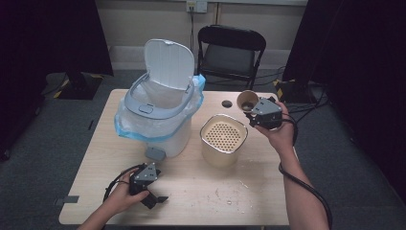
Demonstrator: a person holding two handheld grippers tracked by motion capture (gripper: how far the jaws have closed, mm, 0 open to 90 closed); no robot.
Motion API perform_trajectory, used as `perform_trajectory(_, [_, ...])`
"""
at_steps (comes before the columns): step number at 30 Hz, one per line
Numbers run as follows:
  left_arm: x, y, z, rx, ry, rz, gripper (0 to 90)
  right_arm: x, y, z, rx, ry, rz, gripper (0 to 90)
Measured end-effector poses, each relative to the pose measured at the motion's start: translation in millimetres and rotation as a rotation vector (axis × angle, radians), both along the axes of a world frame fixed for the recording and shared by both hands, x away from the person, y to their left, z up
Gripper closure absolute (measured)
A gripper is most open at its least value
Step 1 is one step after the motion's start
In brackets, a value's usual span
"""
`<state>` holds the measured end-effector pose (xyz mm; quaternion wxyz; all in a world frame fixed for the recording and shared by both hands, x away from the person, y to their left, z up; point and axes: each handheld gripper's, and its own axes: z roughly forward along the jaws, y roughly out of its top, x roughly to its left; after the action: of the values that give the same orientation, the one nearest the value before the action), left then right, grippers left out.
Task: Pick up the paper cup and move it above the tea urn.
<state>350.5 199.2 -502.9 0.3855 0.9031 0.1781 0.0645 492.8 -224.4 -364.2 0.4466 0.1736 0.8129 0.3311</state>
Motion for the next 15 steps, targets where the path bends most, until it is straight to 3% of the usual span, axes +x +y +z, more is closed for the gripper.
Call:
perform_trajectory(11, [0.1, 0.0, 0.0, 0.001, 0.001, -0.002, 0.0, -5.6, 10.2, 5.7, -0.124, -0.064, 0.022, 34.4])
perform_trajectory(15, [0.1, 0.0, 0.0, 0.001, 0.0, -0.002, 0.0, -6.9, 12.7, 7.7, -0.14, -0.072, 0.035, 34.4])
